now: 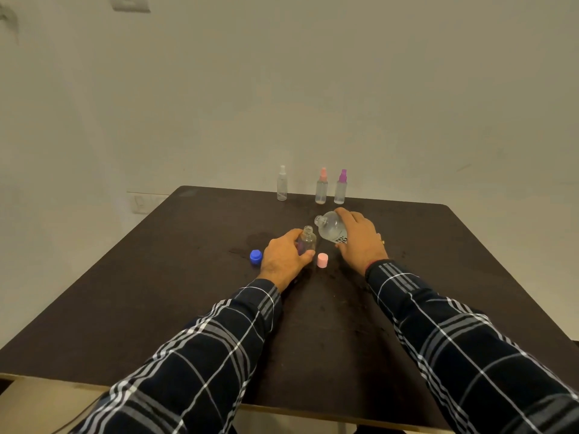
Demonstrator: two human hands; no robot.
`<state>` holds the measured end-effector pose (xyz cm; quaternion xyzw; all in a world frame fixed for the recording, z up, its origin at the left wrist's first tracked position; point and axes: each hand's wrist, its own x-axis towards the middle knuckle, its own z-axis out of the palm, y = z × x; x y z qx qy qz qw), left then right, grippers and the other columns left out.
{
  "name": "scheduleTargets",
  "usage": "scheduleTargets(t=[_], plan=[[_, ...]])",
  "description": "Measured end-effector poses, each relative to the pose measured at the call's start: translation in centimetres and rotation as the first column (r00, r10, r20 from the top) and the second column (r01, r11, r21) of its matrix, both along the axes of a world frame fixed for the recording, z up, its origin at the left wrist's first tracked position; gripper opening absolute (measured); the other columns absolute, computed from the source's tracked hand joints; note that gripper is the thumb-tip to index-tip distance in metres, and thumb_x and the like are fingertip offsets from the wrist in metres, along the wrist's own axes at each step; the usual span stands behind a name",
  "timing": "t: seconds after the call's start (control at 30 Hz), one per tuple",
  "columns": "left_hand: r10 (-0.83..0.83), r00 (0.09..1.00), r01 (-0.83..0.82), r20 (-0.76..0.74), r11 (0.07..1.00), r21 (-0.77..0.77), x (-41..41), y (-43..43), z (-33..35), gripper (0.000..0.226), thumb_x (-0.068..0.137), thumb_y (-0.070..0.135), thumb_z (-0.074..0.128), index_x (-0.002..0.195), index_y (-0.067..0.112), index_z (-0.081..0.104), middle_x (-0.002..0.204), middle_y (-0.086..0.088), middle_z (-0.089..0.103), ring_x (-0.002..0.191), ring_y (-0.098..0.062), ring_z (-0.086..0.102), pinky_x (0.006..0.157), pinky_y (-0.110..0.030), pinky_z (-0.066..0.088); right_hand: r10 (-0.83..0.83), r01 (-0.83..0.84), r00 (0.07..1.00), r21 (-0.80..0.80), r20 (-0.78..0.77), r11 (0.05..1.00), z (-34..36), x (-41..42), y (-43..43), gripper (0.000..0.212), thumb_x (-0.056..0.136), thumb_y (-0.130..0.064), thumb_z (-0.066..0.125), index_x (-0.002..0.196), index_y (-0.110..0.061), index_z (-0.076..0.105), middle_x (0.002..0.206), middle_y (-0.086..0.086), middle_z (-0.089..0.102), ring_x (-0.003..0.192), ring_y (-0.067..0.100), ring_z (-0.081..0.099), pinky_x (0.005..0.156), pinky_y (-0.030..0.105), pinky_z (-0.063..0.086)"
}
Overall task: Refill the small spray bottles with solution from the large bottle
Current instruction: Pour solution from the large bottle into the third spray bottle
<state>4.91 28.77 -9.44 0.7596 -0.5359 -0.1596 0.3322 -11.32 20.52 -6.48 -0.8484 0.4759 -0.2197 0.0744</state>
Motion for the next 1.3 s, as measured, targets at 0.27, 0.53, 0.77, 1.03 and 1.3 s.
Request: scheduleTargets(t=[0.27, 0.53, 0.77, 1.03, 1.3], plan=[[-0.009, 1.0, 0.009, -0.002, 1.0, -0.005, 0.0, 0.0, -0.1, 0.057, 0.088, 0.04, 0.072, 0.139, 0.026, 0.05, 0.123, 0.0, 0.068, 0.111, -0.018, 0.065, 0.101, -0.042, 0.053, 0.023, -0.024, 0.999, -0.02, -0.034, 1.0, -0.1, 0.4, 0.2, 0.072, 0.083, -0.017, 0.075, 0.142, -0.031, 0.037, 0.142, 0.003, 0.047, 0.131, 0.029, 0.045, 0.105, 0.062, 0.041], [0.002, 1.0, -0.002, 0.014, 1.0, -0.001, 0.0, 0.1, 0.0, 0.056, 0.089, 0.039, 0.072, 0.139, 0.026, 0.051, 0.121, 0.0, 0.069, 0.11, -0.019, 0.065, 0.1, -0.043, 0.053, 0.024, -0.031, 0.995, -0.072, -0.099, 0.997, 0.6, 0.3, 0.2, 0.073, 0.084, -0.016, 0.074, 0.144, -0.033, 0.036, 0.14, 0.003, 0.047, 0.13, 0.028, 0.045, 0.104, 0.065, 0.039], [0.0, 1.0, 0.0, 0.007, 1.0, -0.001, -0.1, 0.1, 0.1, 0.055, 0.09, 0.037, 0.071, 0.139, 0.025, 0.05, 0.123, -0.001, 0.068, 0.113, -0.019, 0.064, 0.102, -0.043, 0.051, 0.013, -0.036, 0.985, -0.13, -0.175, 0.991, 1.3, 0.4, 0.0, 0.075, 0.083, -0.016, 0.076, 0.144, -0.034, 0.035, 0.138, 0.003, 0.048, 0.132, 0.029, 0.043, 0.106, 0.068, 0.035], [-0.002, 1.0, 0.002, 0.007, 1.0, 0.013, -0.2, 0.2, 0.3, 0.056, 0.09, 0.036, 0.071, 0.14, 0.024, 0.049, 0.126, -0.001, 0.066, 0.115, -0.019, 0.063, 0.104, -0.041, 0.05, -0.005, -0.027, 0.976, -0.145, -0.217, 0.989, 1.8, 0.5, -0.1, 0.077, 0.087, -0.012, 0.072, 0.148, -0.035, 0.032, 0.145, 0.003, 0.042, 0.138, 0.028, 0.036, 0.108, 0.073, 0.025], [-0.002, 1.0, 0.002, 0.009, 1.0, -0.002, -0.3, 0.2, 0.3, 0.054, 0.09, 0.036, 0.072, 0.138, 0.026, 0.051, 0.124, 0.0, 0.067, 0.113, -0.018, 0.063, 0.102, -0.041, 0.051, -0.009, -0.032, 0.972, -0.17, -0.234, 0.985, 2.2, 0.5, 0.1, 0.074, 0.089, -0.011, 0.068, 0.149, -0.034, 0.032, 0.144, 0.005, 0.042, 0.139, 0.029, 0.034, 0.11, 0.074, 0.022]])
